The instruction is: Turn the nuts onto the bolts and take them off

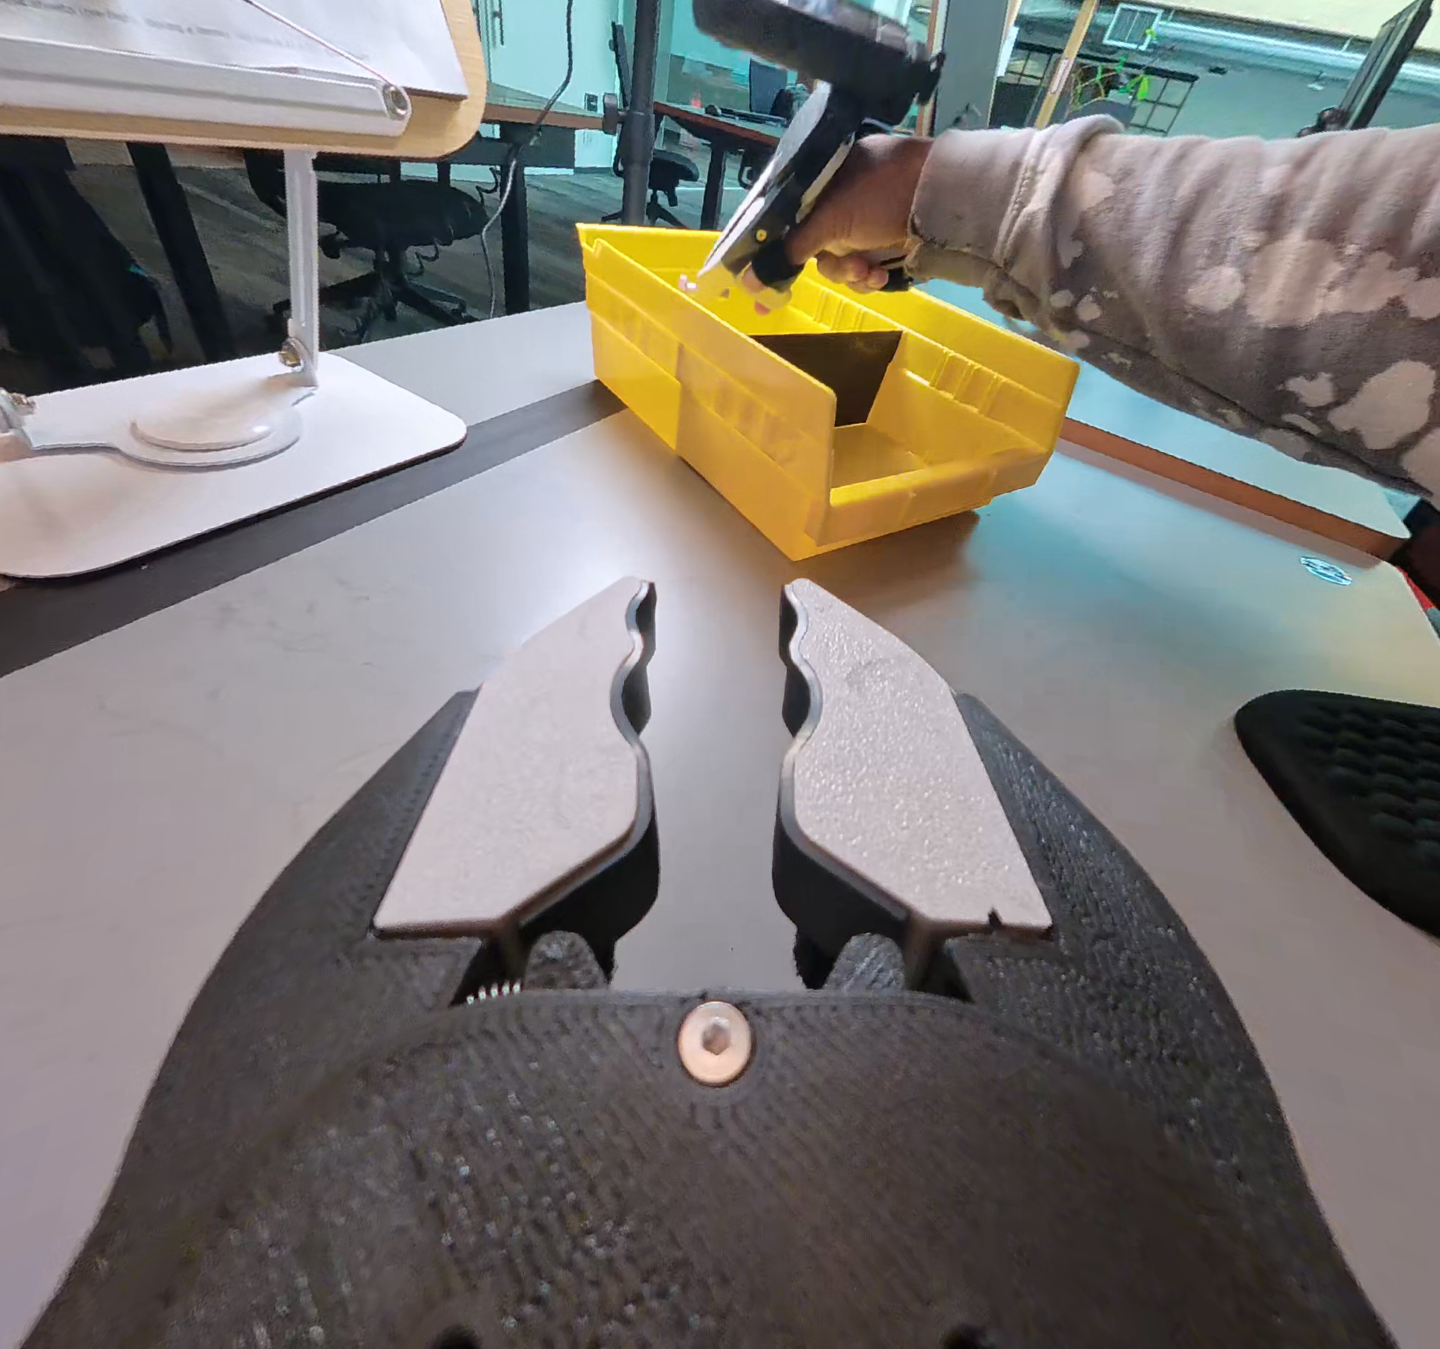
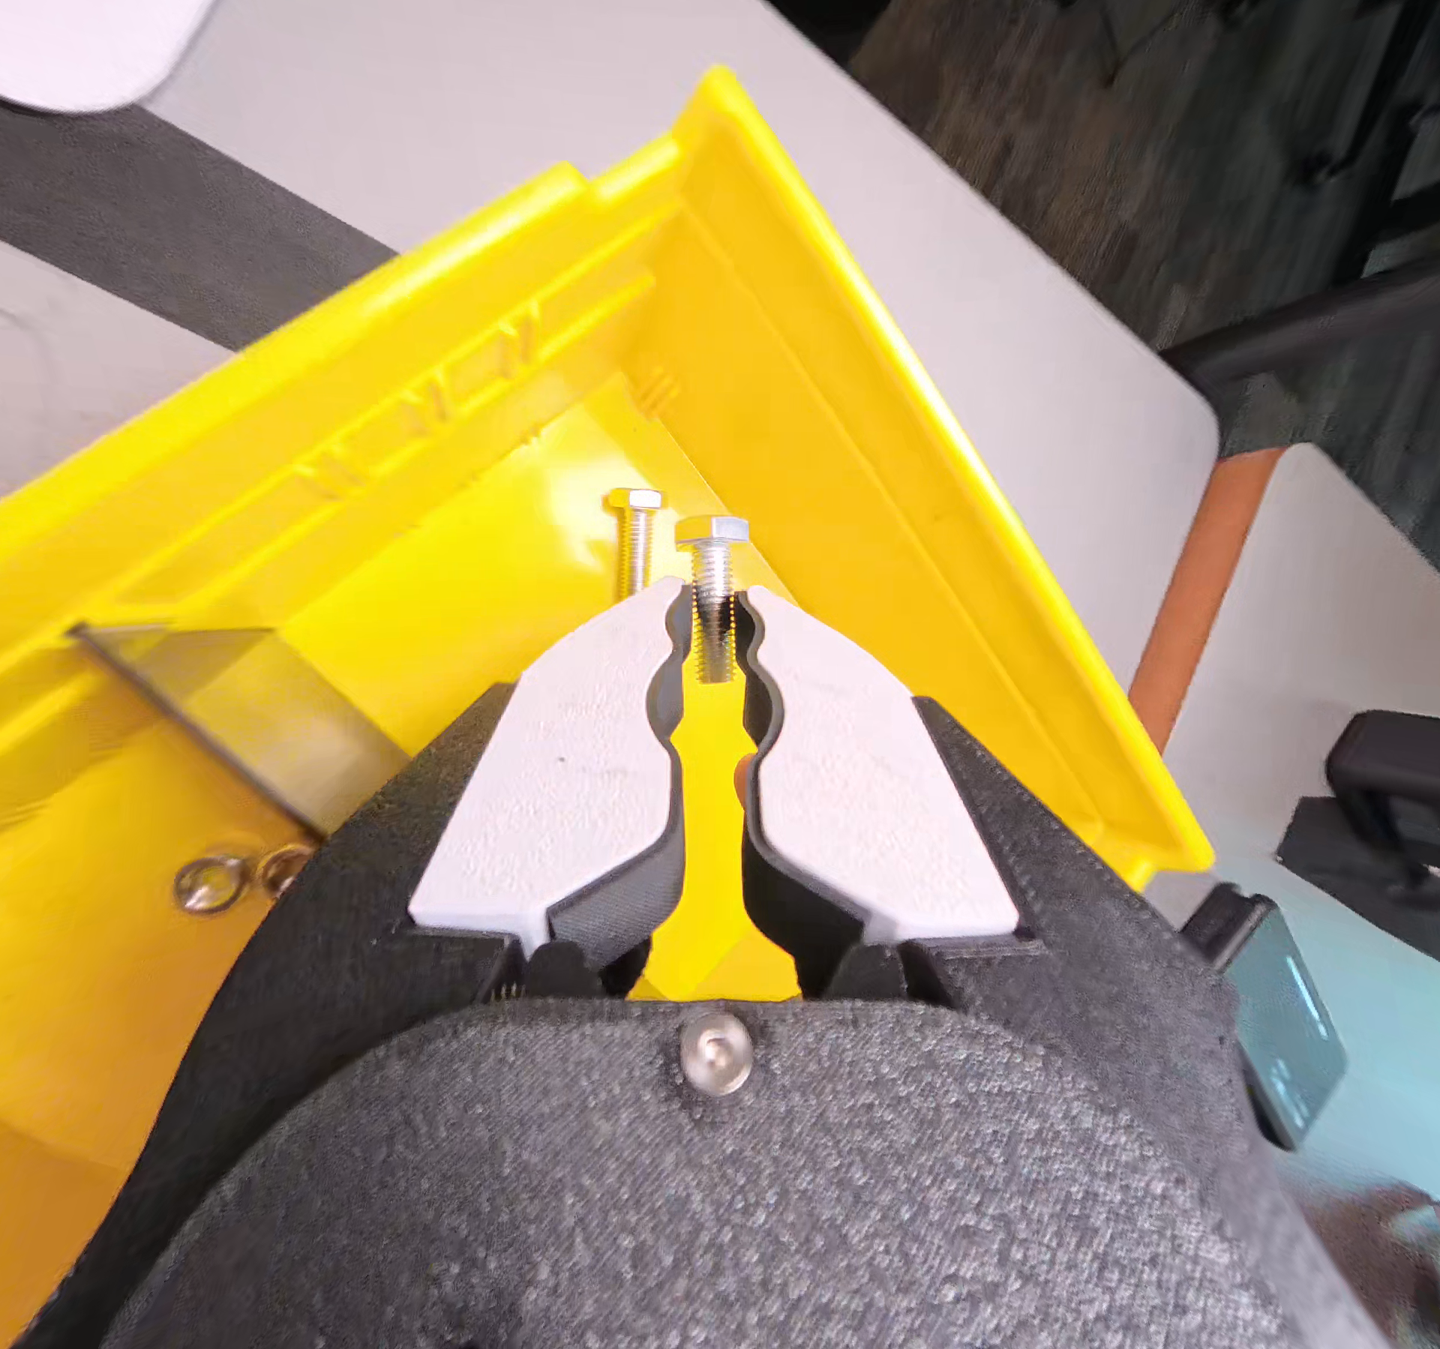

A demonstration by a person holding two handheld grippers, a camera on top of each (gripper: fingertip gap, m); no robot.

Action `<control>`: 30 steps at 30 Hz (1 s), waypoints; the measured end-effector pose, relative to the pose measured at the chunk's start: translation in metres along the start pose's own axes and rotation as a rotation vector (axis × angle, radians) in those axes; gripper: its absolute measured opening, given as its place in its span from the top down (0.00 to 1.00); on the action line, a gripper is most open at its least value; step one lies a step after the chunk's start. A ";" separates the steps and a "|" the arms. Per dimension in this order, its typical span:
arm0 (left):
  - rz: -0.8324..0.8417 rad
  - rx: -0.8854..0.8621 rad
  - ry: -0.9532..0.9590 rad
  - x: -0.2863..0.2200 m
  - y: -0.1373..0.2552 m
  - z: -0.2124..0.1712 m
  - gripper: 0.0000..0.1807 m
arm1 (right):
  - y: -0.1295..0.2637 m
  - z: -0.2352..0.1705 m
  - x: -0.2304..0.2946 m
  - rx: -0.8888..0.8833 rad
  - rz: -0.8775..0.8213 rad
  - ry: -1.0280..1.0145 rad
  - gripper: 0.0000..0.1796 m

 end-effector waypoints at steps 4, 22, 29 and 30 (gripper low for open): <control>0.004 0.006 0.013 0.007 0.000 -0.004 0.83 | -0.041 -0.006 -0.002 0.133 0.023 -0.005 0.94; 0.020 -0.025 -0.014 0.007 0.004 0.002 0.84 | 0.076 0.016 0.017 -0.392 0.085 -0.087 0.89; 0.104 -0.118 -0.072 0.011 0.032 0.035 0.84 | 0.183 -0.052 0.119 -0.821 0.253 -0.224 0.89; 0.138 -0.128 -0.092 0.014 0.041 0.044 0.85 | 0.189 -0.066 0.134 -0.842 0.277 -0.237 0.89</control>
Point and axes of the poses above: each gripper's, where its closed fingertips meet, y back along the fingers, z out of its top, x = y × z across the jaws, the point moved 10 cm from there along y, back along the fingers, and after that the axes turned 5 degrees about -z, right-handed, at the moved point
